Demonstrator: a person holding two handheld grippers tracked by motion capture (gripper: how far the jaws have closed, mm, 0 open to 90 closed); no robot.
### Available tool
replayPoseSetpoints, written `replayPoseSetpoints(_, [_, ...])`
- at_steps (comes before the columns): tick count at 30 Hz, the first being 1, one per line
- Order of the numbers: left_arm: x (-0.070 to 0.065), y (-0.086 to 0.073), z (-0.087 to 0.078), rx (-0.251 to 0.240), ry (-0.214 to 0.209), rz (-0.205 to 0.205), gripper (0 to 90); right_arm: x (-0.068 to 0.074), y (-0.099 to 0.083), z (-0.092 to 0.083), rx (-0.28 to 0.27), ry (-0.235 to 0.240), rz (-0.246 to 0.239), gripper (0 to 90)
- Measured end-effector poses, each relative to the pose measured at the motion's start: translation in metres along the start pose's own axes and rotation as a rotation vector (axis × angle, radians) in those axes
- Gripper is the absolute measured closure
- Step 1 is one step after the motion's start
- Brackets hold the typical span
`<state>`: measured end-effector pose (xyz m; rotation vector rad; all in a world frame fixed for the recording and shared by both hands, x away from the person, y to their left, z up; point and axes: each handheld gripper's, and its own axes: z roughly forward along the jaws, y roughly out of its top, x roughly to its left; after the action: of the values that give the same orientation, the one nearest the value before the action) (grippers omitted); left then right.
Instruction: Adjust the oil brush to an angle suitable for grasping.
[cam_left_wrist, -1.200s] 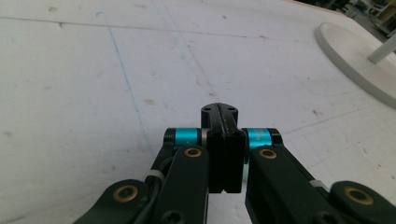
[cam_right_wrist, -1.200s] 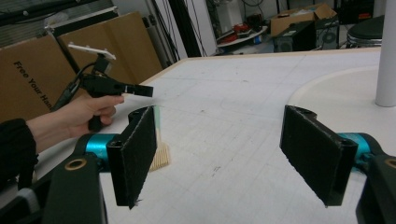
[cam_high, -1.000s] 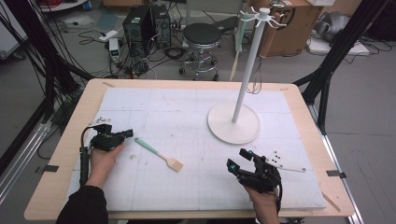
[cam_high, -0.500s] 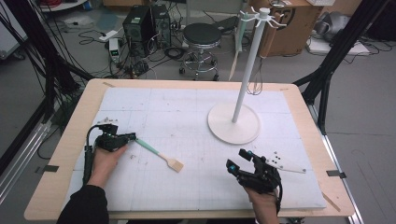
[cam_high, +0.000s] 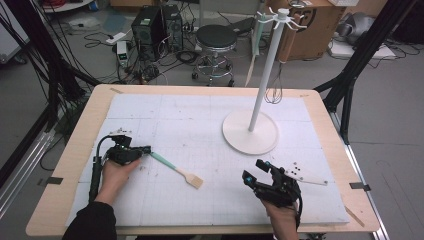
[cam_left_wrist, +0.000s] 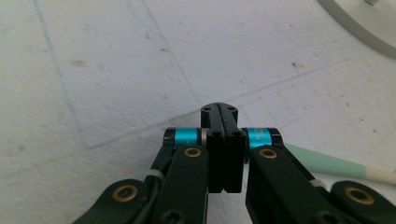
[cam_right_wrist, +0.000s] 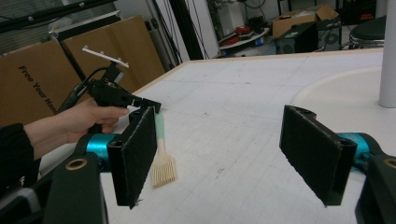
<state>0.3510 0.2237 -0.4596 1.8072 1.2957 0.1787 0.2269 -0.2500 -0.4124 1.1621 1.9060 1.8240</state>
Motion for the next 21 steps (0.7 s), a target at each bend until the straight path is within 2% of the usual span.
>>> replayPoseSetpoints(11, [-0.025, -0.006, 0.006, 0.024, -0.051, 0.025, 90.0, -0.001, 0.000, -0.003, -0.005, -0.004, 0.005, 26.7])
replayPoseSetpoints(21, [-0.040, -0.008, 0.009, 0.044, -0.065, 0.042, 90.0, -0.001, 0.000, -0.004, -0.007, -0.007, 0.006, 26.7])
